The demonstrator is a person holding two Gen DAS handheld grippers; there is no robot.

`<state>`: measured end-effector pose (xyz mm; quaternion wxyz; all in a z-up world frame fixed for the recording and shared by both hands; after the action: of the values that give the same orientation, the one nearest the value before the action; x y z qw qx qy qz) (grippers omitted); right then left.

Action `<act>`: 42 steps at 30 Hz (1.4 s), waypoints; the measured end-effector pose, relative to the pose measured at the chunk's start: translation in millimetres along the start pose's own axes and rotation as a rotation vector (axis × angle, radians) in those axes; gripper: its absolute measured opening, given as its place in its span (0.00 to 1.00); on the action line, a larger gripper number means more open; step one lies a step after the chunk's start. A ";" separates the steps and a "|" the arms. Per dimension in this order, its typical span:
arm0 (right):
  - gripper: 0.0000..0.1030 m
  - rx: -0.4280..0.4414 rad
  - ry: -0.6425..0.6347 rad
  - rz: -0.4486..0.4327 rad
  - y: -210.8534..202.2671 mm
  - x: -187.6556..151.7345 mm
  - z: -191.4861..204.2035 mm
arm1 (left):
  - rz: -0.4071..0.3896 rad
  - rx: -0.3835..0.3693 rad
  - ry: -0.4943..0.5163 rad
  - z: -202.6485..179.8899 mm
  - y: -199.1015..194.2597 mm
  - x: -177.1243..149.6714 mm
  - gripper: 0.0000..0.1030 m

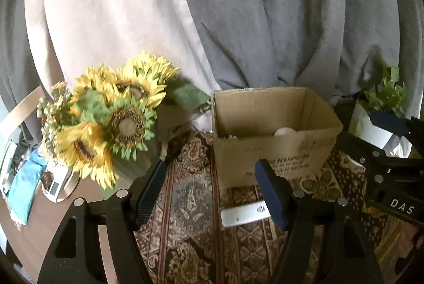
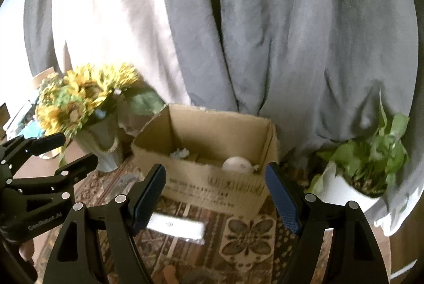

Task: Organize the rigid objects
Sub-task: 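Move both tools down toward the white packaged bar and wooden piece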

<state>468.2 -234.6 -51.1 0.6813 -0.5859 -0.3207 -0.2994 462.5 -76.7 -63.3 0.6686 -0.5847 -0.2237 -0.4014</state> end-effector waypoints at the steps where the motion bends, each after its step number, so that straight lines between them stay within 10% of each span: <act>1: 0.76 0.002 0.006 0.007 -1.0 -4.4 0.7 | 0.002 -0.002 0.003 -0.5 -1.2 -3.3 0.68; 42: 0.72 -0.233 0.081 0.175 32.1 -177.8 55.1 | -0.155 -0.394 0.779 -51.3 65.5 -107.9 0.67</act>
<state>379.3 -170.0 -204.7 0.6445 -0.6742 -0.2038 -0.2975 443.7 -96.8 -196.7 0.5467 -0.4876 0.0828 -0.6757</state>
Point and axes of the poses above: each gripper's, at about its wrist camera, not at the fingertips, and y roughly the way its jaws point, z to its left, x to its top, the point moved 1 cm from there along y, roughly the way its jaws point, and after that the axes turned 8 degrees about y, right-handed, at the moved point
